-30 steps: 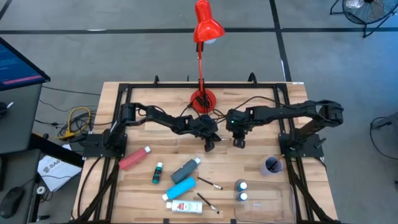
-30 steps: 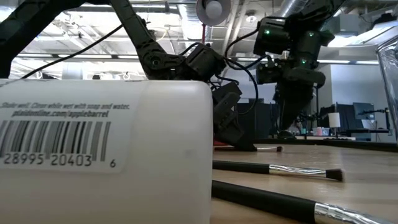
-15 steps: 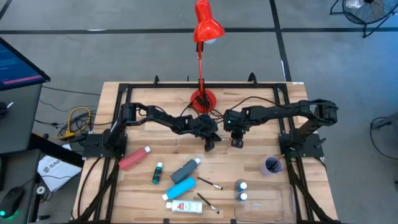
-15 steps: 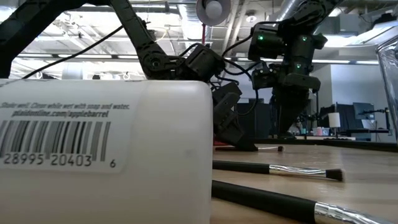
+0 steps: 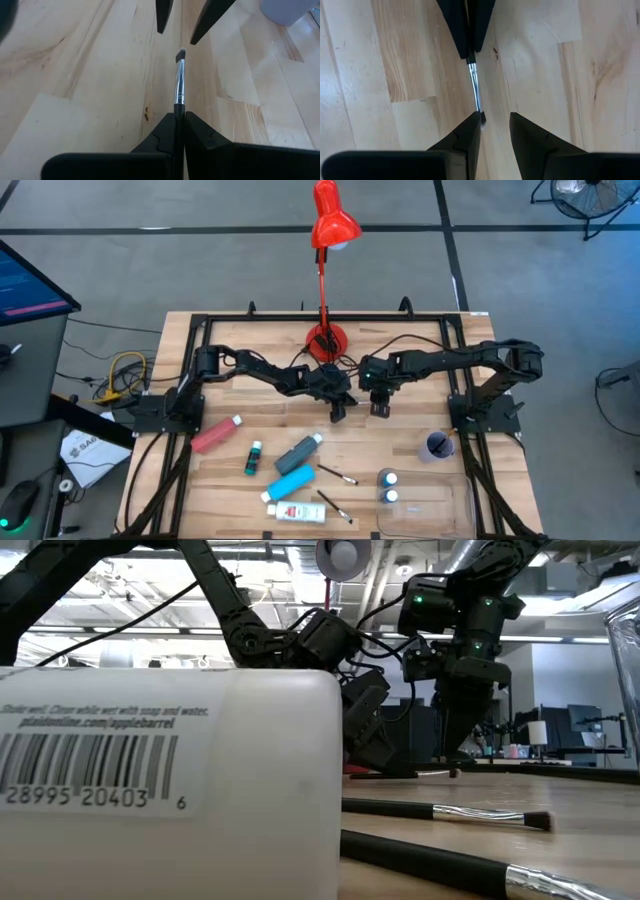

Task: Pick & Place Paint Supplies
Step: Put the black silver paint brush into the purple cup

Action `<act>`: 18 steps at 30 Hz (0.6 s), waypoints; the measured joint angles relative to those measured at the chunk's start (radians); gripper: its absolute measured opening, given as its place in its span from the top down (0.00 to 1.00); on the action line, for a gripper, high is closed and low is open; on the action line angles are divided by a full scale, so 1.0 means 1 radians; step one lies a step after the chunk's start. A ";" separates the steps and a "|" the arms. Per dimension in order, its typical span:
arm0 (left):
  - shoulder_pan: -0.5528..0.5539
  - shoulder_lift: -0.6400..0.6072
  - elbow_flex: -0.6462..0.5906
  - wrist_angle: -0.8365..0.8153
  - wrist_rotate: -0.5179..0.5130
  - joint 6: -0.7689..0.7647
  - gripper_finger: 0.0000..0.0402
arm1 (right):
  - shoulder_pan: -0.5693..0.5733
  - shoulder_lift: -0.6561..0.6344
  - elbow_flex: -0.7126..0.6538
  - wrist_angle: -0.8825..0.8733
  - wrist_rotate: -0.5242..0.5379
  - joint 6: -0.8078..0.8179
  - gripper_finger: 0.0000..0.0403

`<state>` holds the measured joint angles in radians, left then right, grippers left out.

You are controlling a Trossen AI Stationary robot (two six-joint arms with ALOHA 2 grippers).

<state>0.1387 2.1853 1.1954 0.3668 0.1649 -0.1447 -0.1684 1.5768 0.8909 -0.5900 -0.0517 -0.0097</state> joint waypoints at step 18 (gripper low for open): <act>0.001 -0.002 0.002 0.010 0.001 -0.002 1.00 | 0.028 0.000 0.000 0.018 0.047 -0.066 0.73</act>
<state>0.1398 2.1834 1.1969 0.3767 0.1658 -0.1471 -0.1409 1.5764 0.8909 -0.5717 -0.0045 -0.0754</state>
